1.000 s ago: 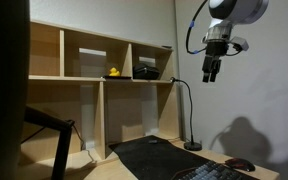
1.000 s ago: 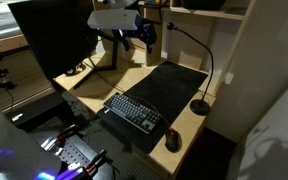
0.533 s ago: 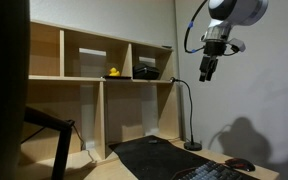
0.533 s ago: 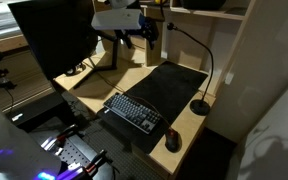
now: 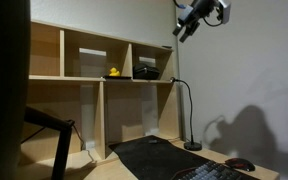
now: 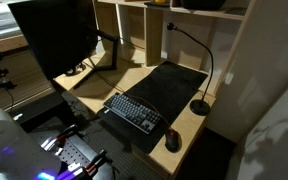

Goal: Pick the duck from the top cabinet and put it on the desk

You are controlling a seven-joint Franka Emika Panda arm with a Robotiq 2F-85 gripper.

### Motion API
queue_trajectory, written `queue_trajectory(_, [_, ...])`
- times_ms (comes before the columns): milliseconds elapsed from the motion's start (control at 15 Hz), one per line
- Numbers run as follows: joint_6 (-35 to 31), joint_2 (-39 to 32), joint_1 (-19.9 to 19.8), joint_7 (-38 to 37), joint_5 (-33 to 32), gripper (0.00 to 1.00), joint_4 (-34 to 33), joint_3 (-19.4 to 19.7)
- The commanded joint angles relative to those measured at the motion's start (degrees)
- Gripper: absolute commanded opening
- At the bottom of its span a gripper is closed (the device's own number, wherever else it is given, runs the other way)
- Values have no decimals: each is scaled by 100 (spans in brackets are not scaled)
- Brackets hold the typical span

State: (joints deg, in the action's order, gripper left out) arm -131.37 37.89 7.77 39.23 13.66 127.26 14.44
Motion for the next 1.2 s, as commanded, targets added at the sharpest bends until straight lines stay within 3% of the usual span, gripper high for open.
queue_trajectory(0, [99, 135, 151, -47, 60, 100, -159, -22])
queue_trajectory(200, [454, 201, 293, -143, 138, 100, -334, 22])
queue_trajectory(333, [1197, 131, 31, -424, -231, 100, -482, -92])
queue_trajectory(400, [416, -454, 218, -441, -113, 100, -173, -202])
queue_trajectory(467, [467, -538, 279, -462, -104, 100, -211, -220])
queue_trajectory(600, [-102, -1012, 341, -516, -78, 100, -205, -407])
queue_trajectory(867, [-2168, -2237, 521, -827, 192, 100, -636, -713])
queue_trajectory(933, [-2372, -2371, 443, -1034, 70, 100, -751, -796])
queue_trajectory(1000, [-2062, -2002, 473, -884, 54, 100, -376, -755])
queue_trajectory(1133, [-2175, -2211, 452, -930, 58, 100, -469, -821])
